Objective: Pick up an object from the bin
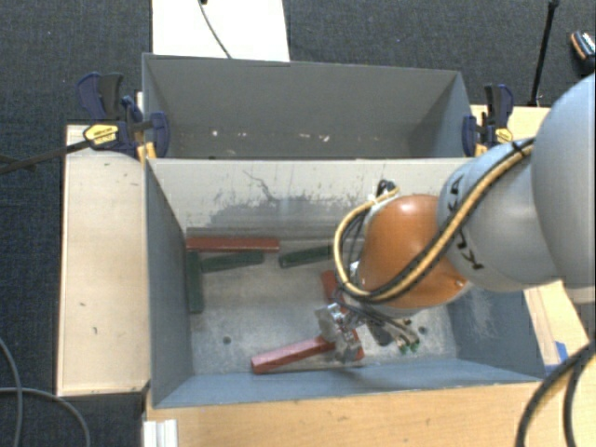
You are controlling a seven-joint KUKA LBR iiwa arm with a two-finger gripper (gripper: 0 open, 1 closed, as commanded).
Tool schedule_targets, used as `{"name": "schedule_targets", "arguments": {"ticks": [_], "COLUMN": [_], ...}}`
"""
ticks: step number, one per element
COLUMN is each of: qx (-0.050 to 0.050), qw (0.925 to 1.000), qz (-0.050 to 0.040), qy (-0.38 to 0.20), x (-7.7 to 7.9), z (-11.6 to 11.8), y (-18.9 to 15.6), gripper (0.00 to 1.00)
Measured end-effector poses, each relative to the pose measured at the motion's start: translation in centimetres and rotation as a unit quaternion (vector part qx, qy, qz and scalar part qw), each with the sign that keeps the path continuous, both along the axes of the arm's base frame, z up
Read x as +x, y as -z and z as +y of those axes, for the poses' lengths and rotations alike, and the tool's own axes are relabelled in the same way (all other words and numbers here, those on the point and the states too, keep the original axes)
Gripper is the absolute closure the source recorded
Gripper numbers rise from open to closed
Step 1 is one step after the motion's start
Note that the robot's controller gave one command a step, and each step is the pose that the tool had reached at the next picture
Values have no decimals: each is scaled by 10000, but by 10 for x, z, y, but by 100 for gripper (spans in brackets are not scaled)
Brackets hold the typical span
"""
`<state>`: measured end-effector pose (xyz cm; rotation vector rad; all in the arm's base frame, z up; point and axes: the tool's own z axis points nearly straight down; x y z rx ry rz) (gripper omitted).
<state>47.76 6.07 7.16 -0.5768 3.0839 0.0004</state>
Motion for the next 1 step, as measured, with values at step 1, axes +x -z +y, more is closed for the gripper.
{"name": "schedule_targets", "arguments": {"ticks": [1], "qx": [-17], "qw": [9999], "qz": [-50], "qy": [-85], "x": [68], "z": [-97], "y": [-179], "gripper": [100]}}
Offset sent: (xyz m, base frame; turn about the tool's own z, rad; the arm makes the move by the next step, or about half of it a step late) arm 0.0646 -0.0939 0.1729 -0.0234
